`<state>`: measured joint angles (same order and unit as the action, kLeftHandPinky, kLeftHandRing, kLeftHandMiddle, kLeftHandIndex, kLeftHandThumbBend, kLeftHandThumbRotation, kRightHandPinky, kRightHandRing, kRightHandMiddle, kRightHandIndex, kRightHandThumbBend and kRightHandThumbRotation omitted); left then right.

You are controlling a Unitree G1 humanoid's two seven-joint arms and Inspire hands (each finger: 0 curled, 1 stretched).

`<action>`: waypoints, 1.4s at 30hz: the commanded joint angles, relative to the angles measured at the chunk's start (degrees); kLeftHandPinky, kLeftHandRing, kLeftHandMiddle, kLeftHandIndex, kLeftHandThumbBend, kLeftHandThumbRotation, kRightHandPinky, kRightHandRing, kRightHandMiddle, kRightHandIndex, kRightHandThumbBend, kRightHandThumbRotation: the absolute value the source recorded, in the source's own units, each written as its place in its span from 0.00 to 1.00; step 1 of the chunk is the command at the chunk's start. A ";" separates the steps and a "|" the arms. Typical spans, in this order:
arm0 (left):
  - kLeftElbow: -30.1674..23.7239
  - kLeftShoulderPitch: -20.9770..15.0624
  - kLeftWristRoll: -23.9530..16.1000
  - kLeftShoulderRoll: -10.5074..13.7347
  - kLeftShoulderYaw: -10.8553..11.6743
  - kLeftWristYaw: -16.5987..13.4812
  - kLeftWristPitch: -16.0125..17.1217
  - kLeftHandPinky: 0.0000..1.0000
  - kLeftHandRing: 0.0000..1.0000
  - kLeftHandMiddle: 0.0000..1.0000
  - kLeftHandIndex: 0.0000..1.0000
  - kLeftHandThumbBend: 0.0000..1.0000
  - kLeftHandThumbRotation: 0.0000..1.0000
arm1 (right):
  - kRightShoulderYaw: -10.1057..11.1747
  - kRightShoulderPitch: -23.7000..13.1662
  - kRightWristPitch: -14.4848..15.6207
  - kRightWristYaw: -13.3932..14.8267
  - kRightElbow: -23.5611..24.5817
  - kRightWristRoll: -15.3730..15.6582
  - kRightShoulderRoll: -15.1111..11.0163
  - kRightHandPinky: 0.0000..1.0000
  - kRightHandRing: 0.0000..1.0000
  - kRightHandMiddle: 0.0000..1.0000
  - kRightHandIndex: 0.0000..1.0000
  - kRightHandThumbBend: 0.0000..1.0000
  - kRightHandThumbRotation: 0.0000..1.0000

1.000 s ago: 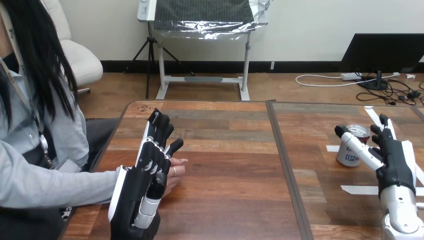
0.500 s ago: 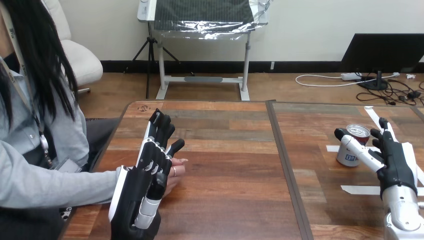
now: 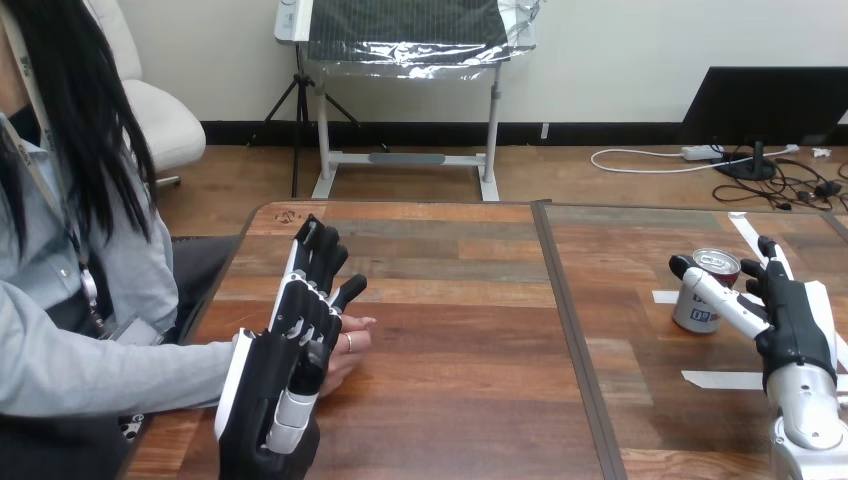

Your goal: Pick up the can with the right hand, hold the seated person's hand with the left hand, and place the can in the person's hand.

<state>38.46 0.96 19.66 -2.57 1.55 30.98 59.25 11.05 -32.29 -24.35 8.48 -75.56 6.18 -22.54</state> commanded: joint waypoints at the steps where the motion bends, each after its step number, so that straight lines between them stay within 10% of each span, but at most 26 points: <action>1: -0.09 -4.07 0.41 0.10 0.62 0.53 -0.12 0.91 0.98 1.00 1.00 1.00 0.85 | -0.68 -5.46 0.25 0.57 0.10 0.62 -0.77 0.91 0.93 0.92 0.99 1.00 0.55; 42: 0.55 -4.68 0.61 -0.34 1.60 1.87 -0.04 0.90 0.98 0.99 1.00 1.00 0.83 | 0.82 -8.24 3.34 -1.96 -0.74 -0.31 -0.94 0.89 0.92 0.91 0.99 1.00 0.50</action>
<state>38.55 0.28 19.99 -2.60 3.08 32.29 59.09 11.49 -34.62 -20.99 7.03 -76.72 6.46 -22.62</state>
